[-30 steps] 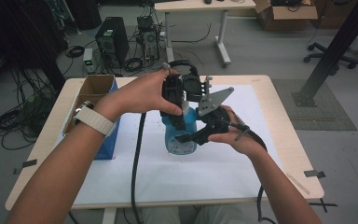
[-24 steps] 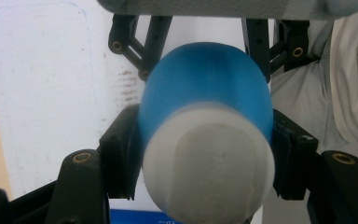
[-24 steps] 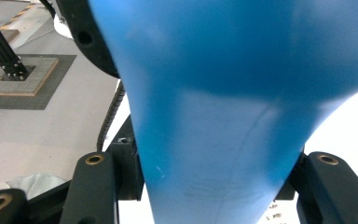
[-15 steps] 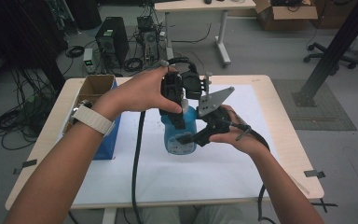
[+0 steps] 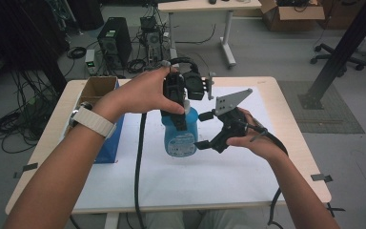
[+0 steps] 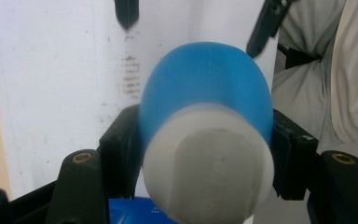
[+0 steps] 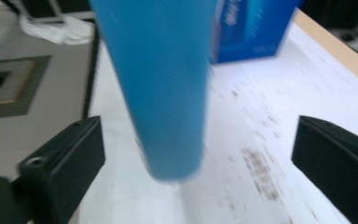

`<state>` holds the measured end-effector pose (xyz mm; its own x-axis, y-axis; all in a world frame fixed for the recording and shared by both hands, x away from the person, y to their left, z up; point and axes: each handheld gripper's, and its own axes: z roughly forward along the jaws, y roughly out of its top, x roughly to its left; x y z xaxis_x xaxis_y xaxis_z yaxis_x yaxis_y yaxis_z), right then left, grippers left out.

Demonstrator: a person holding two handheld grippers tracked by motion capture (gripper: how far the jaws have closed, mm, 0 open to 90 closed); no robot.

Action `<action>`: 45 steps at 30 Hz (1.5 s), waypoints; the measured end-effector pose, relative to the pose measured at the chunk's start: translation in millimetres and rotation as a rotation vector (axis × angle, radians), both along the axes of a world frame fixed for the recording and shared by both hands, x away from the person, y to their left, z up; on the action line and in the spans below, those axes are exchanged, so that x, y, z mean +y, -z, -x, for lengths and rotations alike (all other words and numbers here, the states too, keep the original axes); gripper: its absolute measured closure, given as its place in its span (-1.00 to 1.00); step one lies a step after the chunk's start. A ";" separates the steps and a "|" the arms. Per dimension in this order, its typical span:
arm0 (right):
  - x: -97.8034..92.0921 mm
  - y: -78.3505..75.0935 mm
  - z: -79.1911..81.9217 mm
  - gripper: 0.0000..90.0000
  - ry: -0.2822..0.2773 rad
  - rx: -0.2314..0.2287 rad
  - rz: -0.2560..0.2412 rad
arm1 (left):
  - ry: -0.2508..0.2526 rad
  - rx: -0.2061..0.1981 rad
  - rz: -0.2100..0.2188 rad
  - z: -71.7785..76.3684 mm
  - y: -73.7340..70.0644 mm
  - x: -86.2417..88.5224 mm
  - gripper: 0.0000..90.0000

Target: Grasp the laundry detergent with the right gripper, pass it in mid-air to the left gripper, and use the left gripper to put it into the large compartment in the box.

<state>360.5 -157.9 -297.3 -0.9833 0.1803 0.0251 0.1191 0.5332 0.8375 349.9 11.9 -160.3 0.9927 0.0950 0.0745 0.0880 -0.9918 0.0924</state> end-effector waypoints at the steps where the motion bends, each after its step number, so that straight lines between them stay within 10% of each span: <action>1: -2.6 1.2 0.0 -0.87 0.040 0.006 0.017 | -0.009 0.000 -0.001 -0.2 -1.2 1.1 -0.15; 27: -93.4 -8.5 6.4 -0.93 0.188 -0.025 0.363 | -0.366 -0.010 -0.060 -19.5 -55.4 38.1 -0.16; 34: -105.2 -9.5 5.8 -0.93 0.199 -0.039 0.367 | -0.582 -0.006 -0.111 -30.7 -71.0 53.1 -0.16; 45: -114.8 -7.7 2.9 -0.92 0.209 -0.043 0.373 | -0.890 -0.020 -0.074 -42.0 -103.4 93.3 -0.16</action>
